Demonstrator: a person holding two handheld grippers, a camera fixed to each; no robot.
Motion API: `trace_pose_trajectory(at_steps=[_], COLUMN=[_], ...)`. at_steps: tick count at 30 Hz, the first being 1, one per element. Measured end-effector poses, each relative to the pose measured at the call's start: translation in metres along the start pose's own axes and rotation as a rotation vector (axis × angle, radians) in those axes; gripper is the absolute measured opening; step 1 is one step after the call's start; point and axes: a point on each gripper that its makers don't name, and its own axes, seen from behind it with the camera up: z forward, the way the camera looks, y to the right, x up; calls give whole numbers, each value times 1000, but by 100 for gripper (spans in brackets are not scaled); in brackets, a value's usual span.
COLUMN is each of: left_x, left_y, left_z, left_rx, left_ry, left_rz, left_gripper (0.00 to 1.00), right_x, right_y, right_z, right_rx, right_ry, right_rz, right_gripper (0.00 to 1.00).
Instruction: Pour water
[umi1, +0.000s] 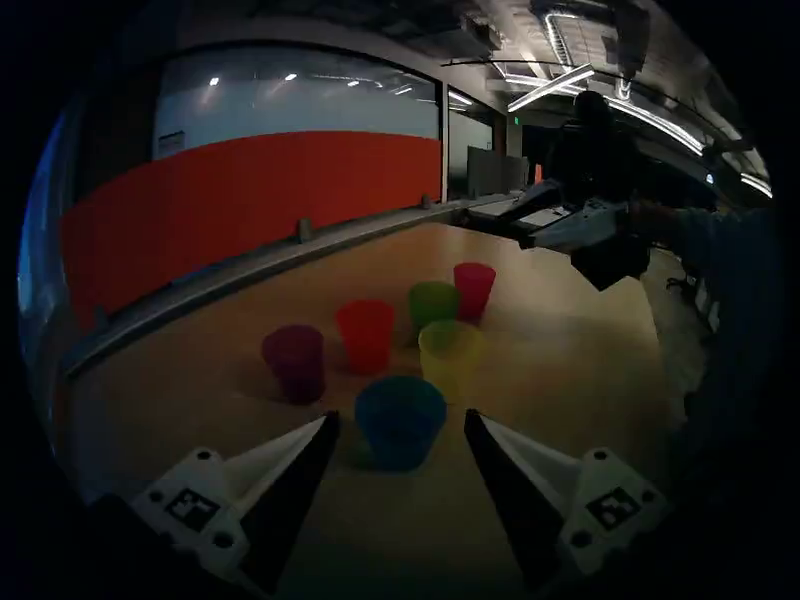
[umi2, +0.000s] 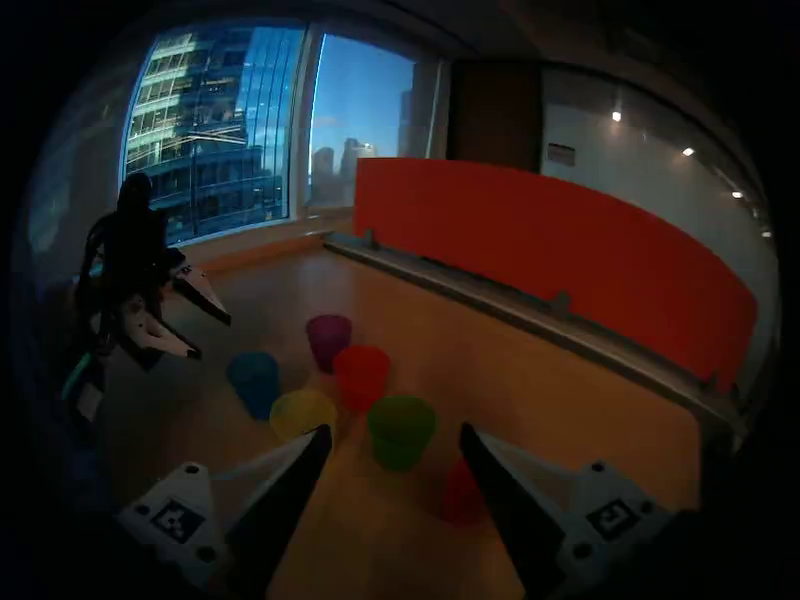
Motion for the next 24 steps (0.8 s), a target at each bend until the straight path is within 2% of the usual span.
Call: trace_pose_trajectory(at_steps=[9,24], left_x=[-31,-45], left_y=[0,0], left_z=[17,50], left_rx=[-18,-55], left_ry=[-100,-163], left_rz=[18,34], left_gripper=[92,93], right_x=[-14,-34], right_y=[1,0], right_z=[17,40], right_rx=[11,33], right_ry=[-40,-97], right_rz=[-17,-34], right_gripper=[100,100])
